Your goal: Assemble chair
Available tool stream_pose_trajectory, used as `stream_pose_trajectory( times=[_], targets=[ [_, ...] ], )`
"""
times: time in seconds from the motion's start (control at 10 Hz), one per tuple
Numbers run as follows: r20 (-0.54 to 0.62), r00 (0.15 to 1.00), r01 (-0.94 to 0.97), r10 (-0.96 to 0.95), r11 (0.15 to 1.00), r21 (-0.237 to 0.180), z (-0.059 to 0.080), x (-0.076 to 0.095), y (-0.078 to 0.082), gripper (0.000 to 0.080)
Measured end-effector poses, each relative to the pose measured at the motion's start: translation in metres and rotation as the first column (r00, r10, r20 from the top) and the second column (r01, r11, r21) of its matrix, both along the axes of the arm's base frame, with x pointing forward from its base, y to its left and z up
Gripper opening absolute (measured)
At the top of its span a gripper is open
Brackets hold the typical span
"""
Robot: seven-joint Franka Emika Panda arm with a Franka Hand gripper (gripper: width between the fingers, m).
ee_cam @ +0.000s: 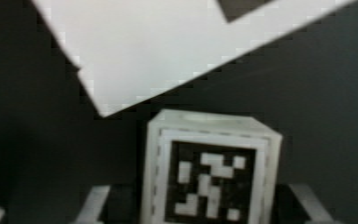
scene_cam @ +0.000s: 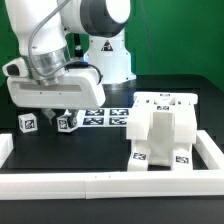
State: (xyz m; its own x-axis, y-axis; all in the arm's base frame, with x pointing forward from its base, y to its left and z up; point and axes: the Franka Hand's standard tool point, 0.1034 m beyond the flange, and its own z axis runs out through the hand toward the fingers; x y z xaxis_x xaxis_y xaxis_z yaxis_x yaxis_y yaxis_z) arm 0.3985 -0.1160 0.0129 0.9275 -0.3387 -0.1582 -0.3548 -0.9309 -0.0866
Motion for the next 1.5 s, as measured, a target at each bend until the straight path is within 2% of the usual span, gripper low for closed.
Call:
stream_pose_trajectory(
  times=[0.2,0.5,0.6,0.7,0.8,0.9,1.0,1.1,1.2,1.3,1.4,1.5],
  targets=[
    [0.004,0.976,-0.218,0.218,0.976,0.001,0.000,0.001,0.002,0.0287],
    [0.006,0.956,-0.292,0.292,0.956,0.005,-0.003,0.000,0.003,0.0287],
    [0.005,0.957,-0.292,0.292,0.957,0.005,-0.003,0.000,0.003,0.0388],
    [-0.030,0.967,-0.251,0.252,0.968,0.032,-0.002,-0.002,0.008,0.0526],
    [-0.083,0.972,-0.214,0.219,0.974,0.067,0.004,0.006,0.012,0.0618],
    [-0.101,0.976,-0.187,0.195,0.979,0.084,0.008,0.015,0.010,0.0618],
    [-0.168,0.971,-0.148,0.168,0.981,0.125,0.012,0.018,0.011,0.0643],
    [-0.188,0.967,-0.148,0.173,0.979,0.141,0.012,0.020,0.015,0.0643],
    [-0.231,0.955,-0.148,0.186,0.974,0.170,0.011,0.016,0.017,0.0649],
    [-0.302,0.931,-0.141,0.203,0.966,0.216,0.012,0.013,0.017,0.0648],
    [-0.393,0.892,-0.121,0.222,0.956,0.266,0.012,0.010,0.009,0.0648],
    [-0.482,0.849,-0.088,0.218,0.957,0.277,0.012,0.010,0.001,0.0648]
  ],
)
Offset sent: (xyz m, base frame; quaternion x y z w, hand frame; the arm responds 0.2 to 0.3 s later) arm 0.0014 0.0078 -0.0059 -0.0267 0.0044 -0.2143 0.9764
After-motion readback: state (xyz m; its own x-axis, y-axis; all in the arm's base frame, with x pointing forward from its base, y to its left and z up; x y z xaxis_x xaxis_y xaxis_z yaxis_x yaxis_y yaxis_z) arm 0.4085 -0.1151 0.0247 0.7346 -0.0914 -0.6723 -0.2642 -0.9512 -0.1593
